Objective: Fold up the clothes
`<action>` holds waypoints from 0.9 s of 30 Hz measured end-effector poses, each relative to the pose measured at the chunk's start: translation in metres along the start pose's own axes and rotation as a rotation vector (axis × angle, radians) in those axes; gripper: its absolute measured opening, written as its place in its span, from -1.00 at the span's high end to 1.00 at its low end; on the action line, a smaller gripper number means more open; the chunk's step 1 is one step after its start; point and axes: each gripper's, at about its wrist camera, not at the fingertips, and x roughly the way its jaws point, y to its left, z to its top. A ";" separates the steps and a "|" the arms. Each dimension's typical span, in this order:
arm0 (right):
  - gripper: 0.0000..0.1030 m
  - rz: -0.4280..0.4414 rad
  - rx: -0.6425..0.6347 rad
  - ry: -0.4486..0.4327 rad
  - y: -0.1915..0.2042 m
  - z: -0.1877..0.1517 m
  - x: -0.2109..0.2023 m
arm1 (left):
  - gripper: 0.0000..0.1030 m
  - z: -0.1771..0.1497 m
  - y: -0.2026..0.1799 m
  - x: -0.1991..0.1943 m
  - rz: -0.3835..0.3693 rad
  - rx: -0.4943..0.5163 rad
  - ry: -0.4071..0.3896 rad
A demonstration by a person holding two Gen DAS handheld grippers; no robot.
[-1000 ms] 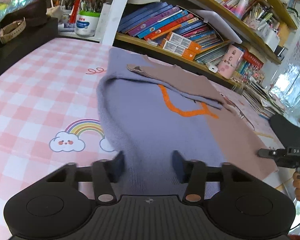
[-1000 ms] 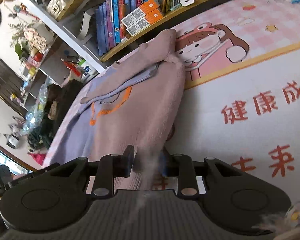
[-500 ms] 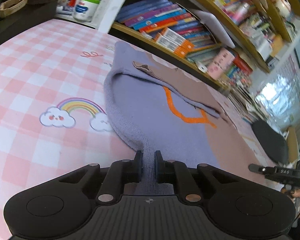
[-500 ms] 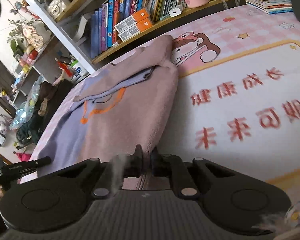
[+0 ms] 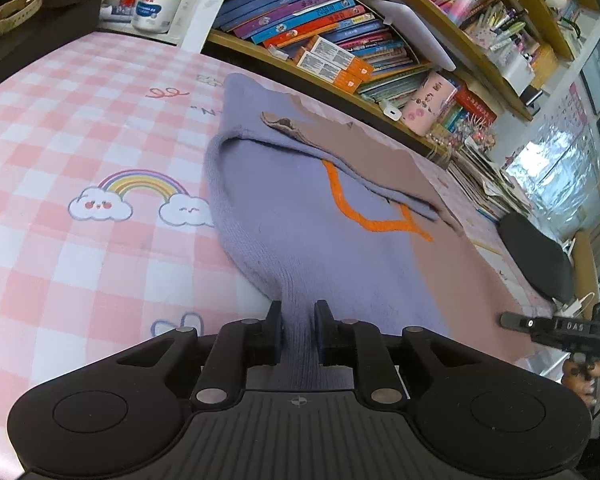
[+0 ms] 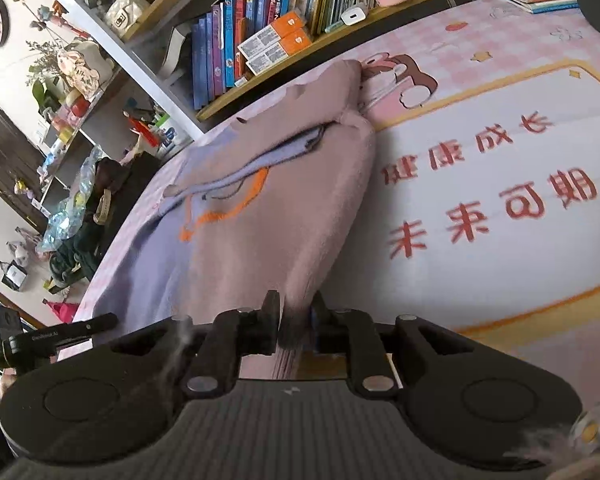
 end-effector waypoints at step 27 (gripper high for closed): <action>0.74 0.002 -0.037 -0.024 0.003 -0.012 0.000 | 0.76 -0.007 0.013 -0.003 -0.063 -0.108 -0.040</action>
